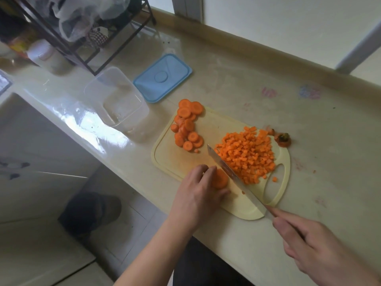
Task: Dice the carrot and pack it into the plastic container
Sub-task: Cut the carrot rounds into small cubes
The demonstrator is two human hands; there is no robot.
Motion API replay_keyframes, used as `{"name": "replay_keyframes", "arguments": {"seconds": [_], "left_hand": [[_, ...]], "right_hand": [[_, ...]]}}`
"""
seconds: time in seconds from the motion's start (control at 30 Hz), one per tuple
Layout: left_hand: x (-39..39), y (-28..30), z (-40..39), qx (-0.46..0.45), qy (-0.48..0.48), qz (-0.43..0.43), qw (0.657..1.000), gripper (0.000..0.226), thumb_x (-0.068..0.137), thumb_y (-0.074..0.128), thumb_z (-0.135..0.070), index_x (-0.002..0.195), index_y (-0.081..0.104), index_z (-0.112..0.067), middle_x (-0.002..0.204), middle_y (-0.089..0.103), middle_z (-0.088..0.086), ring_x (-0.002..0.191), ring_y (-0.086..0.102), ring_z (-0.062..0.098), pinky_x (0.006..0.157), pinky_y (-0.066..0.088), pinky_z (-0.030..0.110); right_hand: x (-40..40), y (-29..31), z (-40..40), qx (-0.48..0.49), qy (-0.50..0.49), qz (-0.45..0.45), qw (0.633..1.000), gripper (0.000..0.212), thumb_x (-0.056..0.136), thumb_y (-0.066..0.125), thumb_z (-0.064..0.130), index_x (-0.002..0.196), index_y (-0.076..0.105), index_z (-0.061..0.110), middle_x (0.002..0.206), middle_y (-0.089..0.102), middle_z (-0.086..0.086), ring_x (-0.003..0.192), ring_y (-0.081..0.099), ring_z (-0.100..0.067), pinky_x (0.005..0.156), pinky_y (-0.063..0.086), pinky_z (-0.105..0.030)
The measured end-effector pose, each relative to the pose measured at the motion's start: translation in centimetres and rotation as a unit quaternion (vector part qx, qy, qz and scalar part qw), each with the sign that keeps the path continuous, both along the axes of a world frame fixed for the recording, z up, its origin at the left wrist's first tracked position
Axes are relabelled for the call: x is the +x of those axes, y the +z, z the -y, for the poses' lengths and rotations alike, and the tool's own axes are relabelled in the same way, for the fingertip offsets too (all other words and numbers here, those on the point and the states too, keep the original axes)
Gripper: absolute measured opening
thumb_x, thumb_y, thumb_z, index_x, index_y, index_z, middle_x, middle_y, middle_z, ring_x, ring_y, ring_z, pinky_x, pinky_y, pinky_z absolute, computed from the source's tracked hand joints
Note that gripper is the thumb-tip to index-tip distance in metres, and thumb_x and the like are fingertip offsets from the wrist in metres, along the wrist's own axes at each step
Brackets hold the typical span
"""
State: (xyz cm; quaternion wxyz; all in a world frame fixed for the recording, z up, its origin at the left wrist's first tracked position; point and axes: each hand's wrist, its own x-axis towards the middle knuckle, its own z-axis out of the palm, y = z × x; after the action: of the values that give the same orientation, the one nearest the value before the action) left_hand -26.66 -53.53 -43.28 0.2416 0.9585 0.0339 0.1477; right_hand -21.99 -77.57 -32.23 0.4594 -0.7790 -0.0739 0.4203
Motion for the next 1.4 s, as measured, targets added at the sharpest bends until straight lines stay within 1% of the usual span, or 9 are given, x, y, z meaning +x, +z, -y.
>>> {"name": "replay_keyframes", "arguments": {"seconds": [0.17,0.3,0.43,0.57,0.63,0.8,0.93,1.07,1.4], "left_hand": [[0.1,0.2,-0.9,0.020,-0.083,0.069,0.994,0.026,0.093,0.072,-0.023,0.106,0.075,-0.001,0.108,0.069,0.016,0.097,0.063,0.032,0.084,0.056,0.039],[0.1,-0.8,-0.9,-0.006,-0.144,0.057,0.988,0.018,0.093,0.072,-0.006,0.109,0.074,0.002,0.116,0.069,0.016,0.106,0.064,0.036,0.089,0.055,0.043],[0.2,-1.1,-0.4,-0.023,-0.135,0.064,0.989,0.020,0.090,0.075,-0.003,0.110,0.074,0.002,0.118,0.069,0.015,0.110,0.065,0.035,0.093,0.054,0.042],[0.1,-1.4,-0.3,-0.029,-0.129,0.064,0.989,0.020,0.091,0.075,-0.005,0.110,0.074,0.000,0.119,0.069,0.013,0.110,0.064,0.034,0.096,0.052,0.039],[0.1,-1.3,-0.3,-0.026,-0.122,0.073,0.989,0.017,0.092,0.074,-0.006,0.108,0.075,-0.001,0.116,0.070,0.013,0.107,0.064,0.033,0.097,0.052,0.037],[-0.2,-1.3,-0.4,-0.019,-0.124,0.084,0.989,0.014,0.088,0.078,-0.003,0.101,0.075,0.001,0.103,0.067,0.015,0.101,0.063,0.035,0.090,0.052,0.037],[-0.2,-1.0,-0.6,-0.002,-0.131,0.088,0.987,0.014,0.086,0.078,-0.002,0.099,0.075,0.001,0.101,0.066,0.016,0.099,0.062,0.035,0.088,0.052,0.038],[-0.2,-0.9,-0.7,-0.007,-0.139,0.075,0.987,0.013,0.092,0.071,-0.007,0.103,0.076,-0.001,0.109,0.069,0.014,0.101,0.063,0.035,0.089,0.053,0.038],[0.0,-0.6,-0.5,-0.013,-0.128,0.083,0.988,0.013,0.096,0.069,-0.011,0.102,0.077,-0.003,0.109,0.072,0.011,0.099,0.065,0.032,0.086,0.055,0.038]], "right_hand": [[0.3,1.4,-0.5,-0.007,0.003,-0.003,1.000,0.040,0.079,0.047,0.055,0.116,0.061,0.055,0.041,0.034,0.007,0.038,0.040,-0.003,0.042,0.031,-0.009],[-0.1,1.7,-0.1,-0.031,0.037,0.032,0.998,0.057,0.069,0.039,0.085,0.117,0.056,0.062,0.043,0.041,0.008,0.043,0.041,-0.004,0.047,0.033,-0.014],[-0.9,1.6,0.1,-0.045,0.015,0.084,0.995,0.025,0.085,0.056,0.058,0.108,0.062,0.061,0.051,0.053,0.031,0.054,0.053,0.011,0.055,0.035,-0.001],[-1.1,1.3,-0.1,-0.059,0.014,0.089,0.994,0.021,0.091,0.057,0.041,0.096,0.066,0.060,0.046,0.051,0.032,0.057,0.055,0.014,0.053,0.035,-0.002],[-0.5,0.6,-0.4,-0.045,0.034,0.096,0.994,0.038,0.092,0.053,0.031,0.084,0.062,0.068,0.045,0.051,0.025,0.052,0.055,0.008,0.051,0.036,-0.004],[0.7,-0.1,-1.7,-0.016,0.038,0.085,0.996,0.035,0.085,0.041,0.045,0.112,0.062,0.050,0.044,0.048,0.022,0.049,0.049,0.003,0.051,0.034,-0.006],[0.2,0.1,-0.7,-0.016,0.009,0.073,0.997,0.037,0.080,0.040,0.055,0.111,0.061,0.060,0.042,0.043,0.010,0.043,0.040,-0.003,0.048,0.032,-0.010],[-0.5,-0.1,0.2,-0.026,0.011,0.065,0.997,0.046,0.068,0.032,0.087,0.112,0.043,0.075,0.044,0.046,0.012,0.044,0.043,-0.004,0.048,0.034,-0.011],[-0.6,-0.5,-1.8,-0.051,0.049,0.101,0.992,0.033,0.085,0.038,0.049,0.108,0.062,0.046,0.055,0.053,0.040,0.065,0.058,0.014,0.058,0.037,-0.003]]}}
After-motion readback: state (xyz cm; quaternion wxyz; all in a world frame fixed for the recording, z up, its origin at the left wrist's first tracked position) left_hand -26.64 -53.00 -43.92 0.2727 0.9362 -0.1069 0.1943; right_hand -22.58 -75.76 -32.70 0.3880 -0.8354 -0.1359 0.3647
